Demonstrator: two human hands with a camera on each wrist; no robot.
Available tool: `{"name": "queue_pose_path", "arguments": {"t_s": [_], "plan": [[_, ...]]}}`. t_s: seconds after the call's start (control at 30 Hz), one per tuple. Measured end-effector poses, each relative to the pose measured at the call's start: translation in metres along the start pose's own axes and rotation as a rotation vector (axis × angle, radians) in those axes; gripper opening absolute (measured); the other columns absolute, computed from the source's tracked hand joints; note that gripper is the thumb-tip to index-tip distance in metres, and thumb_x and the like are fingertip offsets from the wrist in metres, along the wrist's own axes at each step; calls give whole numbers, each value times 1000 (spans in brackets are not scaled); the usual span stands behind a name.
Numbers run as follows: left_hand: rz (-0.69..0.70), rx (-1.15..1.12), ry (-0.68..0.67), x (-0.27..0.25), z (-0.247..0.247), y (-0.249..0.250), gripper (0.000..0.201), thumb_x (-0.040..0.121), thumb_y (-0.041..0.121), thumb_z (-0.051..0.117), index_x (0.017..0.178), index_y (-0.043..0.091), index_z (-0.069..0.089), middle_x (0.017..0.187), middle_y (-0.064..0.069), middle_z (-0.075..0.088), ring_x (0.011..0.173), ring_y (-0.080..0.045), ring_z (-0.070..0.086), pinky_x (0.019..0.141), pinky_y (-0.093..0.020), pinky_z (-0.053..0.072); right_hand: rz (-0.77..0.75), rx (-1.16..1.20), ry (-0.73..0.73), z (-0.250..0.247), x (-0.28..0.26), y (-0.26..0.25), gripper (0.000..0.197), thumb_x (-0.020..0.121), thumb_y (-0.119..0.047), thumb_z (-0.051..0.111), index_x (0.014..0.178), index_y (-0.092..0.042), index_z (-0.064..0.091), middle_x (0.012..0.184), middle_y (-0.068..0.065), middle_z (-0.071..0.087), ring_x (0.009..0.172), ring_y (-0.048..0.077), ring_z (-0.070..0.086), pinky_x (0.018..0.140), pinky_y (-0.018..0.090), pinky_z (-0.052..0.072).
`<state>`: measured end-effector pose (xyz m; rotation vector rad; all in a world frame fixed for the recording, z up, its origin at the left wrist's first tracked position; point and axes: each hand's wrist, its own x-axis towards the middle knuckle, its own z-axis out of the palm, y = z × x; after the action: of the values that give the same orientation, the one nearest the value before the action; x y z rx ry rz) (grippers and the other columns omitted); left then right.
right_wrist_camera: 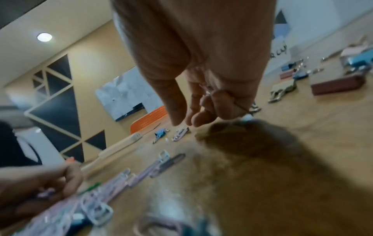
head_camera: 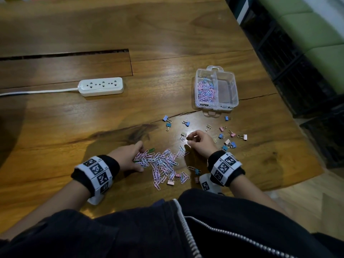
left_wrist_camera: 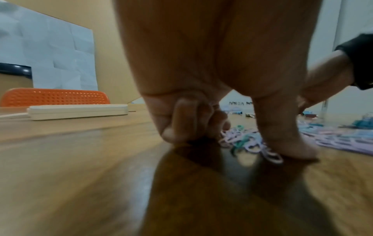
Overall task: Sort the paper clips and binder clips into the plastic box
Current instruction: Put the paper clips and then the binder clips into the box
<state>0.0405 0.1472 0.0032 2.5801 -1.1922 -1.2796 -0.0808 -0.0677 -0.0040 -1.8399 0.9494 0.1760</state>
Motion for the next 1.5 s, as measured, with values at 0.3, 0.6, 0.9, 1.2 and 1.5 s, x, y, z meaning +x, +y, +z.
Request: {"name": "queue_pose_path", "arguments": {"t_s": [0.3, 0.6, 0.9, 1.2, 1.5], "plan": [[143, 105, 43, 10, 10, 8, 13, 93, 34, 47, 89, 23, 40, 94, 4, 48, 86, -13, 44, 79, -30, 41, -108, -244, 124, 9, 4, -13, 25, 85, -22, 61, 106, -9, 56, 93, 4, 50, 85, 16, 48, 65, 22, 37], [133, -423, 133, 9, 3, 18, 14, 90, 25, 54, 78, 22, 48, 84, 6, 48, 73, -8, 45, 63, -15, 35, -60, -132, 124, 7, 12, -13, 12, 81, -12, 64, 82, -12, 53, 76, -3, 50, 75, 13, 46, 59, 20, 35], [58, -1401, 22, 15, -3, 21, 21, 54, -5, 44, 60, 11, 31, 55, -10, 51, 34, -10, 39, 30, -14, 28, 89, 664, -102, -14, -6, -5, 29, 82, 9, 44, 60, -10, 39, 69, 9, 52, 58, 14, 47, 49, 16, 41], [21, -1501, -88, 20, -7, 31, 30, 91, 8, 27, 72, 4, 50, 55, -4, 49, 37, -9, 47, 32, -14, 38, 93, 267, -75, 10, -28, -3, 4, 87, -11, 54, 86, -11, 51, 74, -2, 52, 57, 6, 49, 52, 15, 39], [103, -501, 23, 22, -3, 35, 28, 75, 19, 73, 94, 24, 52, 70, 5, 44, 64, -12, 43, 65, -28, 37, -203, -398, -117, 39, -33, 2, 27, 77, -24, 68, 99, -10, 57, 102, 1, 38, 93, 12, 37, 89, 29, 40]]}}
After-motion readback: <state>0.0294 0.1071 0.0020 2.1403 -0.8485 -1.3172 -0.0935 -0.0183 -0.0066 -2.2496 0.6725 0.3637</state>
